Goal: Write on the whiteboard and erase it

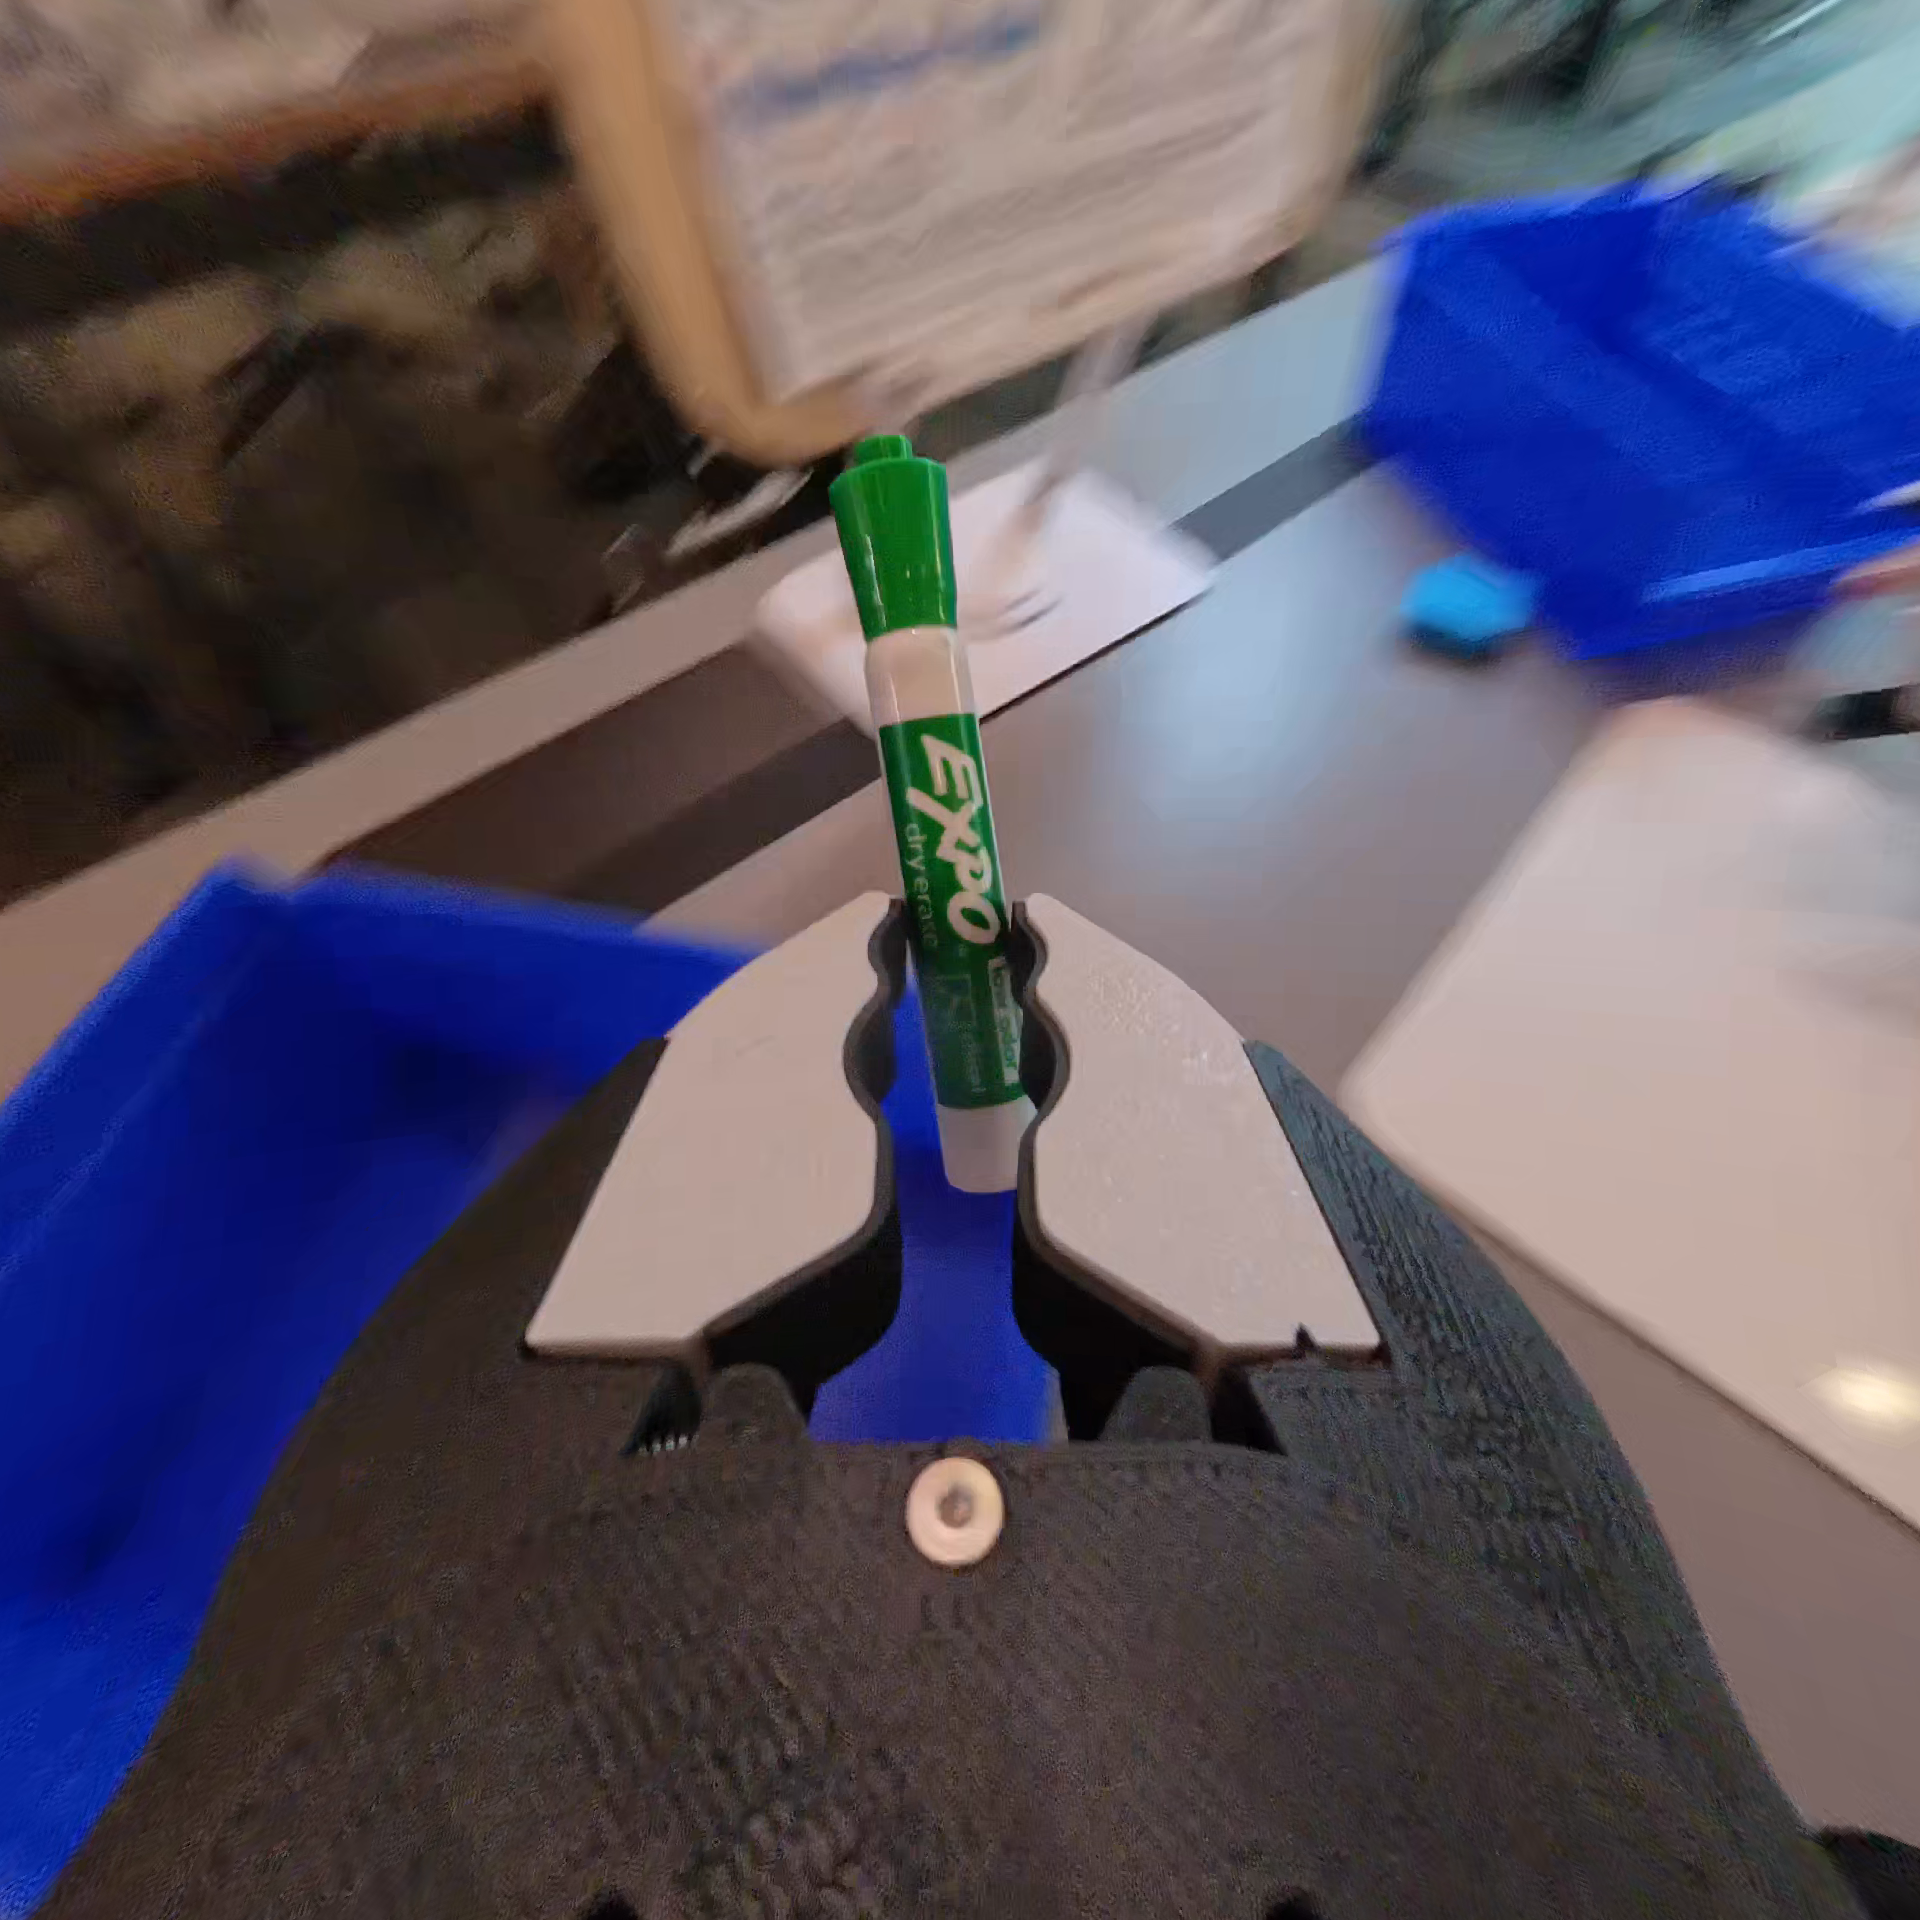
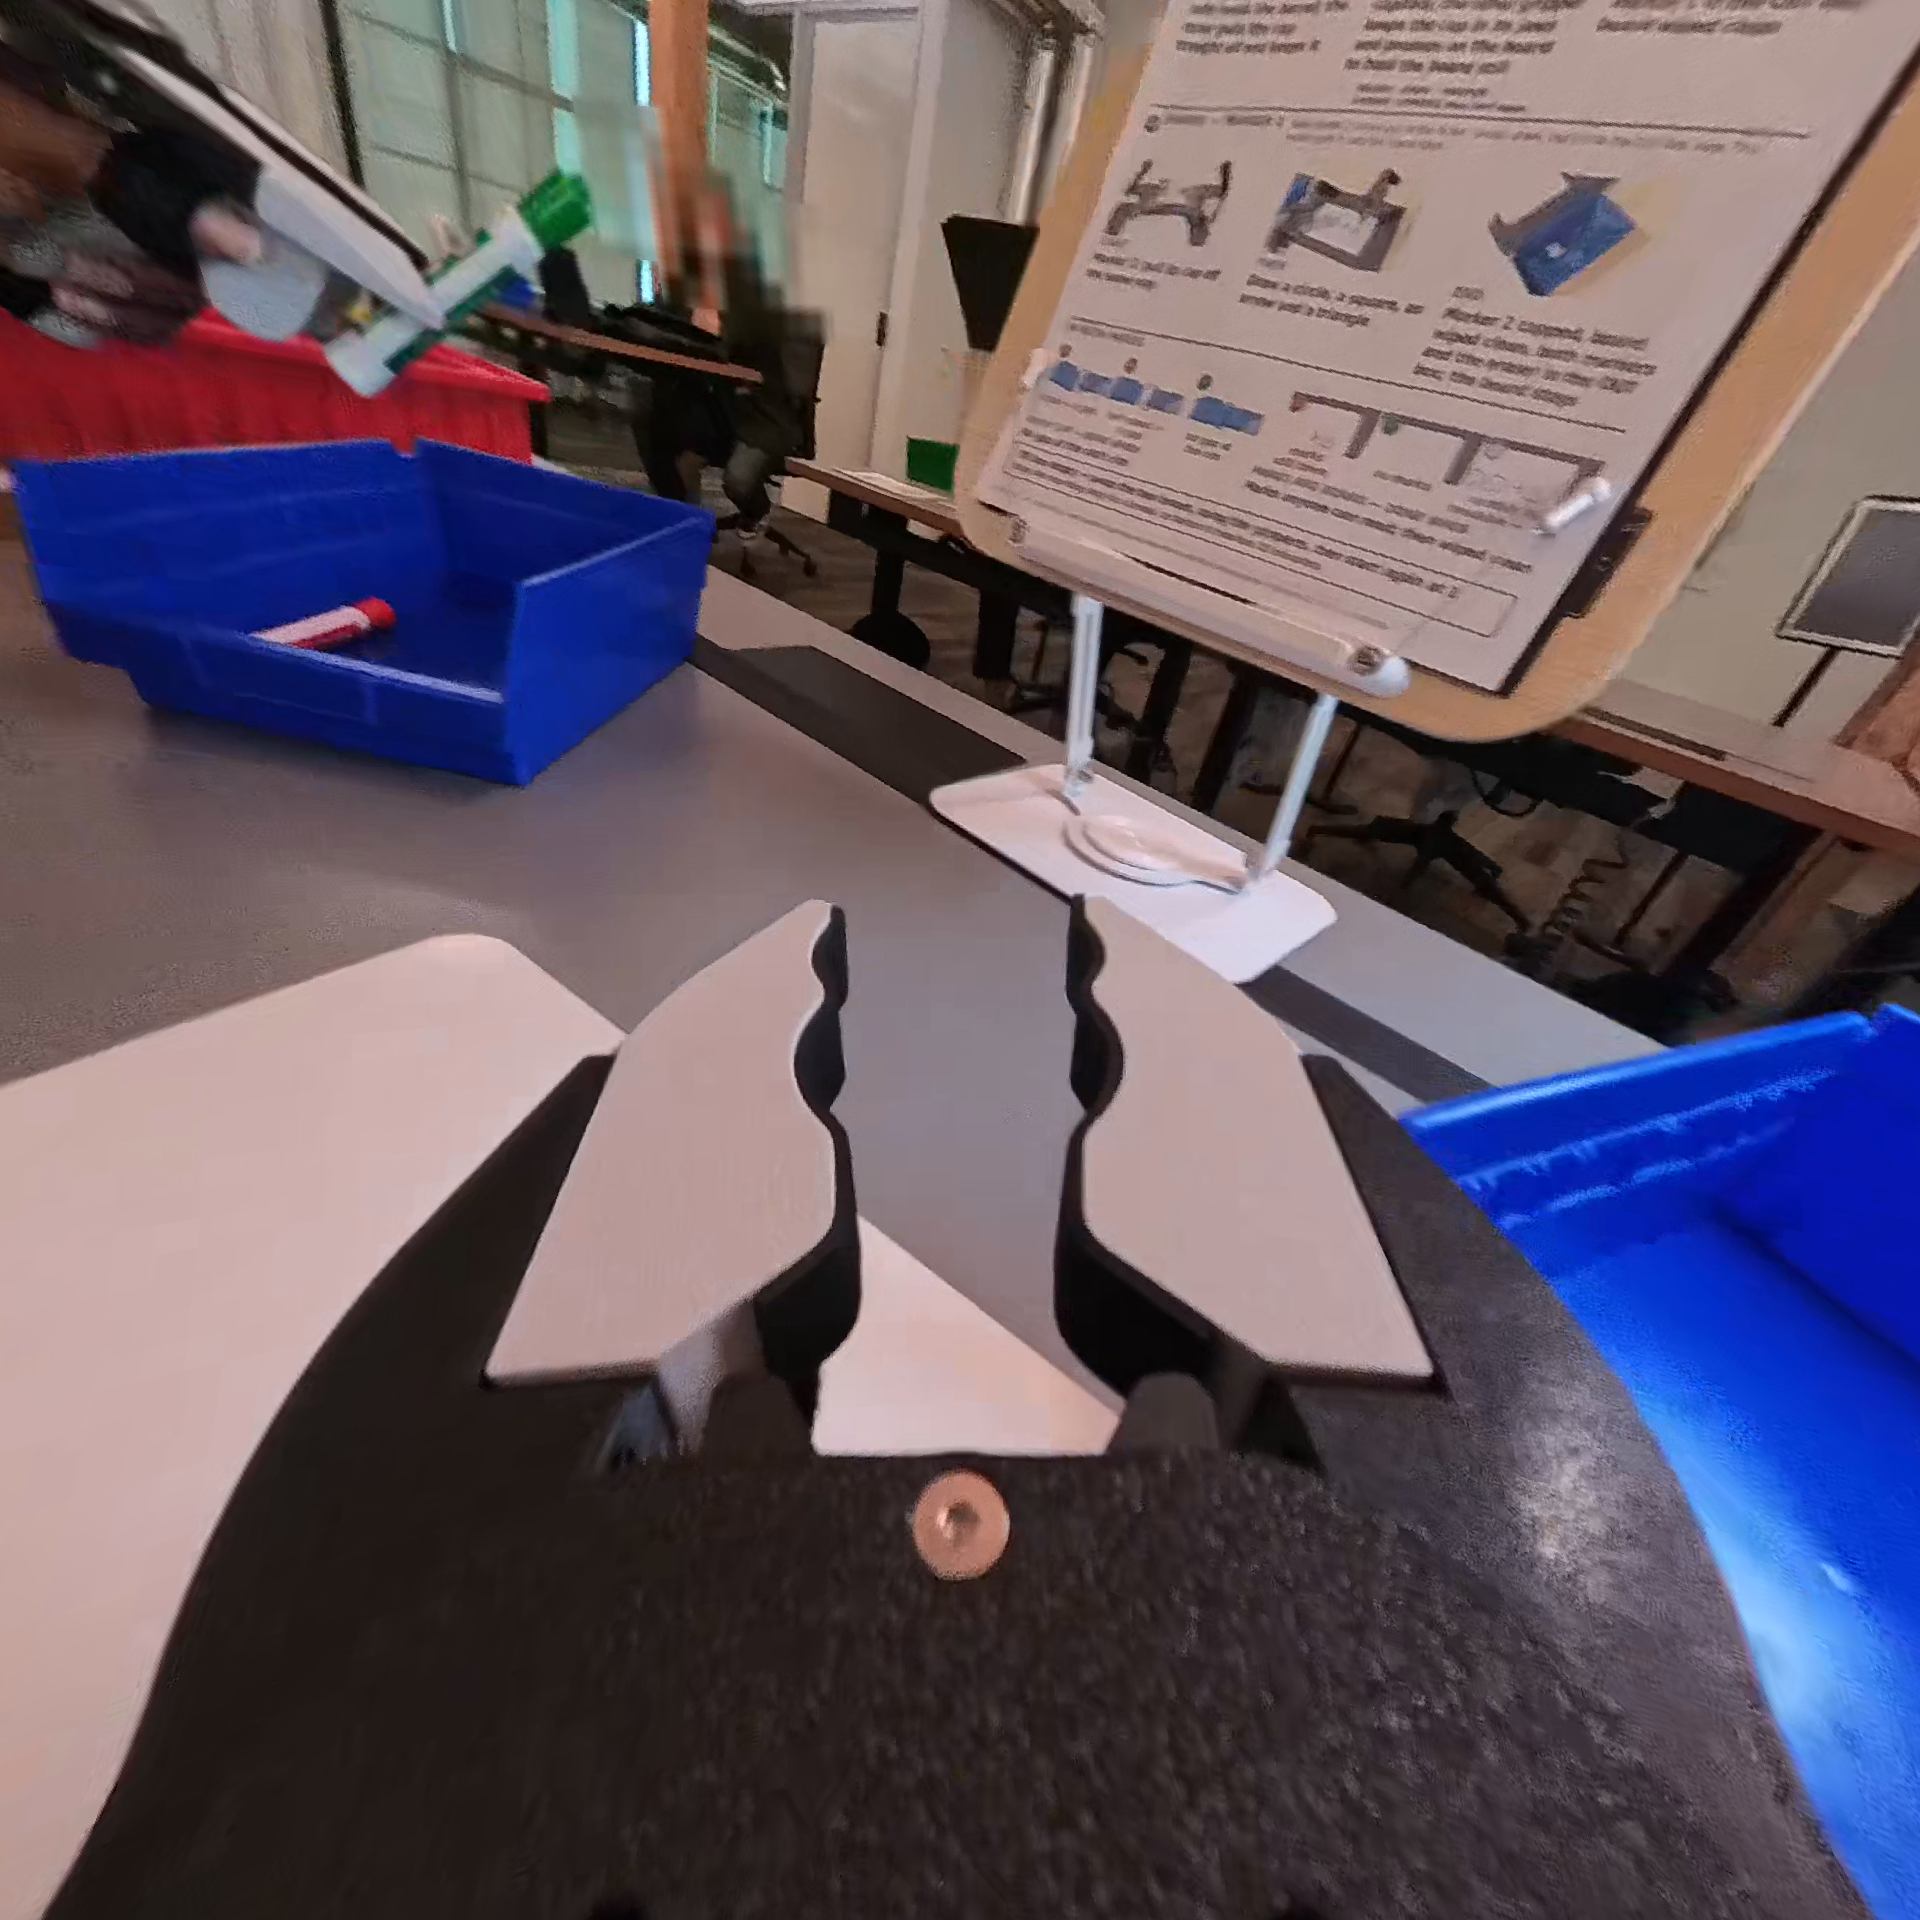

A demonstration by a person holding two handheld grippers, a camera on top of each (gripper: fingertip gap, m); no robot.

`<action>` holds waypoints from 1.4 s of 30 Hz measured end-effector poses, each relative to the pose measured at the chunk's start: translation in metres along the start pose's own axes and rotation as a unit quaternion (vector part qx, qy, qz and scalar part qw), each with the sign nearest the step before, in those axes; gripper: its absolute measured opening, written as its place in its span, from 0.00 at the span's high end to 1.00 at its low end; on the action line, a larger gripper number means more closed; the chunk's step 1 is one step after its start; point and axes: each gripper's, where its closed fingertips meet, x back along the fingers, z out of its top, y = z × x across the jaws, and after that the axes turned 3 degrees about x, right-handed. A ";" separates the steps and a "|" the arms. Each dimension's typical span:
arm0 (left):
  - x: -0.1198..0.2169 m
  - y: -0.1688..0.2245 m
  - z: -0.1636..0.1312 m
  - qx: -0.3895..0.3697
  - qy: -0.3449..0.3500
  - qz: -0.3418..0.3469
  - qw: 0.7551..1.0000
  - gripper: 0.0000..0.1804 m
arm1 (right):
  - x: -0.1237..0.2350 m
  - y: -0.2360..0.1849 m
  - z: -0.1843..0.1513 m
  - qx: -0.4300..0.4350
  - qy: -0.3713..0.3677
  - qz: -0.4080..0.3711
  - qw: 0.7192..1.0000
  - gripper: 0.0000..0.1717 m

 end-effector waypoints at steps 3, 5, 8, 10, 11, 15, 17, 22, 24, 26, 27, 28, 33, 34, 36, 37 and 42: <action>0.002 0.111 0.014 -0.040 0.099 -0.165 0.981 0.89 | -0.008 -0.056 0.034 -0.078 0.039 0.112 0.990 0.75; -0.006 0.173 0.004 -0.056 0.128 -0.240 0.961 0.89 | -0.008 -0.091 0.061 -0.137 0.070 0.185 0.971 0.72; -0.023 0.240 -0.020 -0.064 0.143 -0.302 0.940 0.89 | -0.007 -0.121 0.082 -0.165 0.088 0.242 0.952 0.69; -0.030 0.266 -0.032 -0.062 0.147 -0.330 0.930 0.89 | -0.009 -0.130 0.081 -0.170 0.084 0.255 0.948 0.69; -0.031 0.275 -0.037 -0.060 0.149 -0.344 0.925 0.89 | -0.011 -0.132 0.076 -0.169 0.077 0.257 0.948 0.69; -0.041 0.292 -0.059 -0.075 0.127 -0.359 0.922 0.89 | -0.013 -0.145 0.060 -0.179 0.056 0.296 0.936 0.81; -0.043 0.292 -0.065 -0.077 0.117 -0.355 0.924 0.89 | -0.010 -0.153 0.056 -0.196 0.051 0.327 0.923 0.88; -0.044 0.279 -0.069 -0.059 0.088 -0.363 0.926 0.79 | -0.014 -0.153 0.043 -0.166 0.024 0.315 0.934 0.89; -0.039 0.269 -0.059 -0.040 0.108 -0.359 0.926 0.76 | -0.015 -0.152 0.039 -0.141 0.010 0.303 0.942 0.89; -0.034 0.265 -0.051 -0.049 0.128 -0.347 0.928 0.75 | -0.013 -0.154 0.036 -0.102 0.001 0.295 0.950 0.89; -0.032 0.266 -0.048 -0.060 0.135 -0.340 0.929 0.74 | -0.013 -0.156 0.035 -0.089 -0.004 0.292 0.952 0.89; -0.029 0.268 -0.046 -0.070 0.143 -0.336 0.928 0.75 | -0.013 -0.159 0.033 -0.080 -0.009 0.293 0.953 0.89; -0.017 0.286 -0.042 -0.093 0.160 -0.345 0.920 0.76 | -0.013 -0.177 0.021 -0.048 -0.041 0.317 0.946 0.89; -0.017 0.290 -0.043 -0.098 0.158 -0.346 0.920 0.76 | -0.013 -0.181 0.018 -0.039 -0.048 0.322 0.945 0.89; -0.018 0.295 -0.047 -0.110 0.148 -0.345 0.920 0.77 | -0.013 -0.189 0.012 -0.020 -0.062 0.330 0.942 0.89; -0.020 0.296 -0.050 -0.119 0.140 -0.340 0.922 0.78 | -0.013 -0.193 0.010 -0.012 -0.067 0.335 0.940 0.89; -0.027 0.300 -0.067 -0.145 0.094 -0.345 0.923 0.89 | -0.012 -0.201 0.004 0.019 -0.083 0.335 0.938 0.89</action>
